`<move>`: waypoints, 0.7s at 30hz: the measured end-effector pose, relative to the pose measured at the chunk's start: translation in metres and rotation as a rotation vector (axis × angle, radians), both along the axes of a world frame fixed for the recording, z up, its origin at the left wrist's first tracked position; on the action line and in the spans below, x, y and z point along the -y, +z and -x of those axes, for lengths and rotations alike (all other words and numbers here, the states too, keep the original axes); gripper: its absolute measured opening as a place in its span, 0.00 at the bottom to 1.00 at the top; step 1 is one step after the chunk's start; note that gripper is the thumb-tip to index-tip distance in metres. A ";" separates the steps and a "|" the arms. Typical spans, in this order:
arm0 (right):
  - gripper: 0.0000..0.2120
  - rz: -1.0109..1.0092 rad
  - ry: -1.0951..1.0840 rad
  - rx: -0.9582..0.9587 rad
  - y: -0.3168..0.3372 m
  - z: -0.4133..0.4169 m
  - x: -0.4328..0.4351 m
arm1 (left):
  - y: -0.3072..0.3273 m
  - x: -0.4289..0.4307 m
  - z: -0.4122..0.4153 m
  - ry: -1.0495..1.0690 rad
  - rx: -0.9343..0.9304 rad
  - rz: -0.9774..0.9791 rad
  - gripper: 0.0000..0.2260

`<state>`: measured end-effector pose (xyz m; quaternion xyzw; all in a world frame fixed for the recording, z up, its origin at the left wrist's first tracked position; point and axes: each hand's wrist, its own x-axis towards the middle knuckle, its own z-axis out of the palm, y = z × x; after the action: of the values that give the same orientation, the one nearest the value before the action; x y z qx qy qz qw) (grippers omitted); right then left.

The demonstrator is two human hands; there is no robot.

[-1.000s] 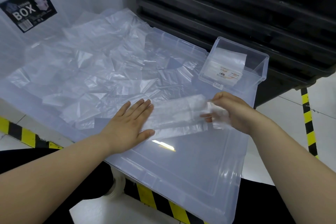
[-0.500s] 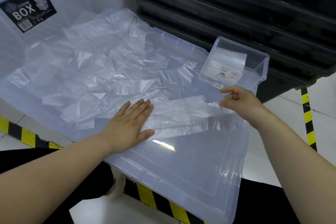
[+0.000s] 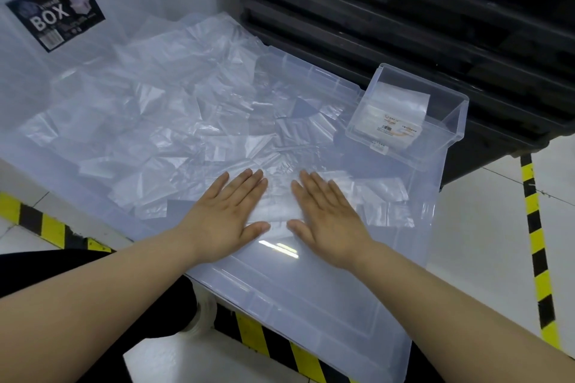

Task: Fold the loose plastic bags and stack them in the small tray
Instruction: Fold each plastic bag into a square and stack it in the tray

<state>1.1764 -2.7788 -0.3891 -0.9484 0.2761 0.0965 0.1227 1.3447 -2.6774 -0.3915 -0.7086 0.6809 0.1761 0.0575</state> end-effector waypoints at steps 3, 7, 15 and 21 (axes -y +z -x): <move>0.49 0.019 -0.071 -0.060 0.001 0.009 0.014 | 0.000 0.000 0.000 0.010 -0.006 -0.001 0.44; 0.46 0.010 -0.180 0.005 0.014 0.024 0.029 | 0.002 0.002 -0.002 0.034 -0.030 0.044 0.50; 0.17 0.057 -0.116 0.227 0.028 -0.005 0.033 | 0.030 0.011 -0.011 0.230 -0.122 0.150 0.25; 0.25 -0.012 -0.078 0.054 0.030 -0.031 0.034 | 0.026 0.015 -0.015 0.313 -0.160 0.120 0.28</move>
<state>1.2070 -2.8128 -0.3586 -0.9384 0.3090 0.0675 0.1392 1.3592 -2.6924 -0.3650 -0.7919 0.5739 0.1976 -0.0675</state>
